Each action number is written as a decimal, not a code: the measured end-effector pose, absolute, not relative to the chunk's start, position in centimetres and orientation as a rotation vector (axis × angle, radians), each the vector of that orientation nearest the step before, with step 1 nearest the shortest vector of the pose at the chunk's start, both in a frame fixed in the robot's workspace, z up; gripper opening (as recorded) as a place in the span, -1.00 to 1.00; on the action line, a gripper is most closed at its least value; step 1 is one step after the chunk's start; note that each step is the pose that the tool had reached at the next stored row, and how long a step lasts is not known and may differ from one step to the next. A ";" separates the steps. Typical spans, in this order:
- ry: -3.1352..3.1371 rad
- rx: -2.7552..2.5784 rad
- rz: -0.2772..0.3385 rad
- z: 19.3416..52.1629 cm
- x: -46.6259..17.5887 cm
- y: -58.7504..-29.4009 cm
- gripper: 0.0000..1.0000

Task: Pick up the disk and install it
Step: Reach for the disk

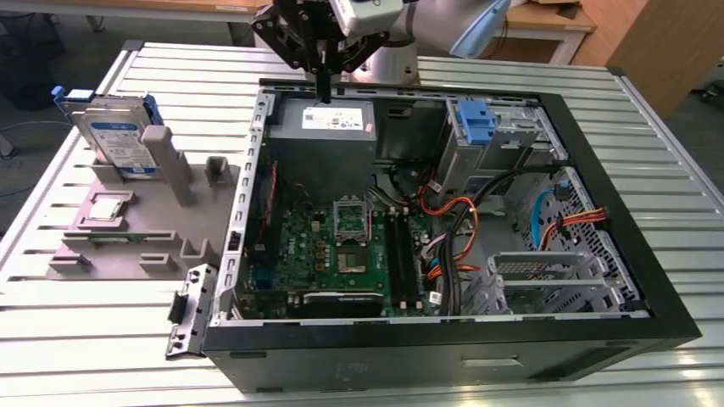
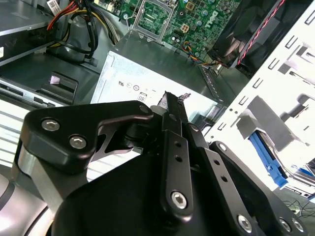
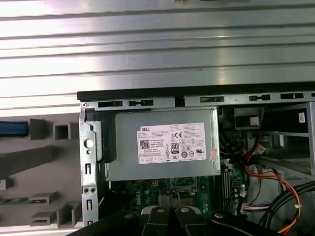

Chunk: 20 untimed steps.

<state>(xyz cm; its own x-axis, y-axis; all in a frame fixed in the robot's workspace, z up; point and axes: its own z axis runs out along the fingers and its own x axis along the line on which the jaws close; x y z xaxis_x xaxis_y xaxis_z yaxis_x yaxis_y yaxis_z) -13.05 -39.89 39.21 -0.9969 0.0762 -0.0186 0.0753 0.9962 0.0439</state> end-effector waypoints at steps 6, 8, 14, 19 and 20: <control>3.118 0.118 0.067 39.2 -13.2 -39.9 -0.80; 3.118 0.118 0.067 39.2 -13.3 -39.9 -0.80; 3.118 0.118 0.068 39.2 -13.4 -39.9 -0.80; 3.118 0.118 0.067 39.2 -13.6 -39.9 -0.80; 3.118 0.118 0.067 39.2 -13.7 -39.9 -0.80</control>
<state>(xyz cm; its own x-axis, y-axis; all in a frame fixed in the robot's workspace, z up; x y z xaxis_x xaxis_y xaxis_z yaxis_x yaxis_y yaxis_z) -13.68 -39.89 39.21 -0.9969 0.0762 -0.0186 0.0754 0.9962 0.0439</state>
